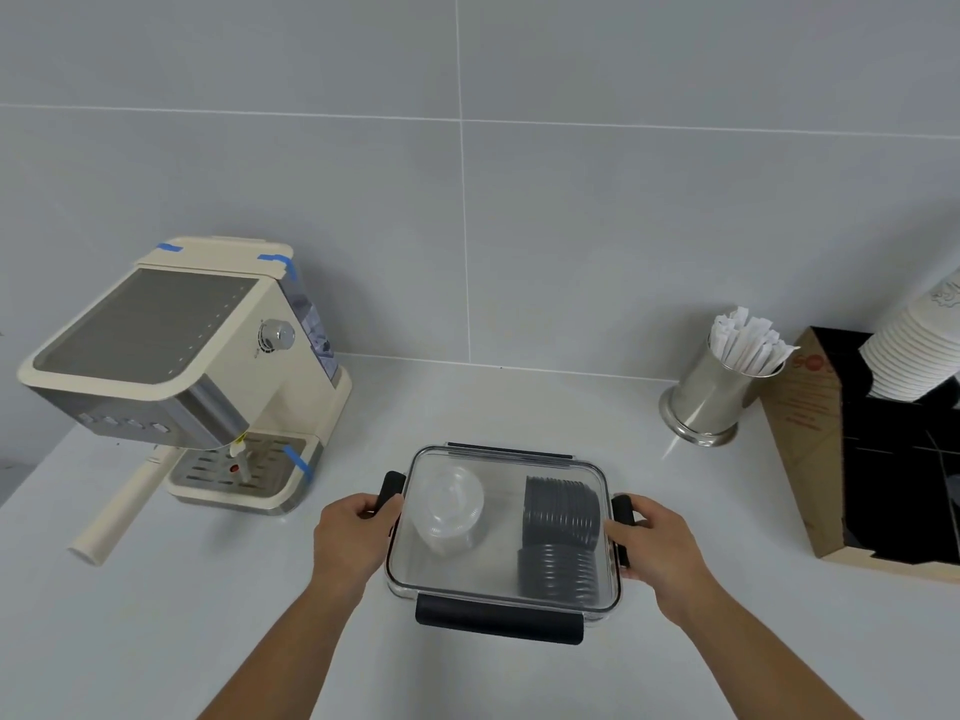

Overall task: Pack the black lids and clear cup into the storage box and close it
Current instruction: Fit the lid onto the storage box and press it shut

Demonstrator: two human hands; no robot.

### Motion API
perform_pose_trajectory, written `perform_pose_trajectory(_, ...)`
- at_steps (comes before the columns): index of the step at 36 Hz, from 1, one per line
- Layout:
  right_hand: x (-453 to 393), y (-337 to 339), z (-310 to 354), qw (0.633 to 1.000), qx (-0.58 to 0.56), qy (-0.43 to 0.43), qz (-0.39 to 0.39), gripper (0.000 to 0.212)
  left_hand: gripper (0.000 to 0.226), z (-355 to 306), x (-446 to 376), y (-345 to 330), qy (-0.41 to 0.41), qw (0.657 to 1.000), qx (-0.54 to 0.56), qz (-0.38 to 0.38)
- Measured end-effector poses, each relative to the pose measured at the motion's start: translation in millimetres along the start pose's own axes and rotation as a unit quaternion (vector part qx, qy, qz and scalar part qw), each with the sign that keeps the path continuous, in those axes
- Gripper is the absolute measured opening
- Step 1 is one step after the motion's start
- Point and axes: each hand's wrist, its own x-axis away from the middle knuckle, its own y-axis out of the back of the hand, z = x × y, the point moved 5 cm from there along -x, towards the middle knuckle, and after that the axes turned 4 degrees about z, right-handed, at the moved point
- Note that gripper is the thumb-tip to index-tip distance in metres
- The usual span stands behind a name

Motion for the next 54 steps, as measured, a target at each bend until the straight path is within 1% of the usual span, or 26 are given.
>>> perform_pose_trajectory(15,-3.5,2.4,-5.5,1.000,-0.020,-0.013,0.014,0.026,0.021,7.3,-5.0,-0.7,0.012,1.000,-0.008,0.007)
perform_pose_trajectory(24,-7.8,3.5,-13.8,0.999,-0.016,-0.024,0.040,0.029,0.025,8.9,-4.2,0.8,0.019,1.000,-0.013,0.004)
perform_pose_trajectory(34,-10.1,2.9,-14.8,0.999,-0.005,-0.026,0.030,0.021,0.027,11.7,-6.6,0.9,0.042,0.999,-0.004,0.010)
perform_pose_trajectory(37,-10.4,2.0,-15.9,0.999,-0.006,-0.027,0.027,0.022,0.027,11.4,-6.7,0.5,0.043,0.999,-0.010,0.011)
perform_pose_trajectory(40,-9.5,0.6,-17.6,0.999,-0.006,-0.028,0.022,0.022,0.024,10.5,-5.9,-0.4,0.042,0.999,-0.013,0.017)
perform_pose_trajectory(45,-5.2,-3.8,-24.3,0.999,-0.012,-0.032,0.021,0.010,0.020,8.0,-5.0,-1.8,0.040,0.999,-0.017,0.033)
perform_pose_trajectory(50,-2.5,-5.5,-25.4,0.998,-0.024,-0.048,0.024,0.010,0.018,9.4,-4.9,-2.2,0.053,0.997,0.004,0.051)
perform_pose_trajectory(54,-4.4,-5.5,-24.0,0.998,-0.019,-0.048,0.034,0.011,0.012,9.6,-7.4,-3.0,0.052,0.997,0.001,0.065)
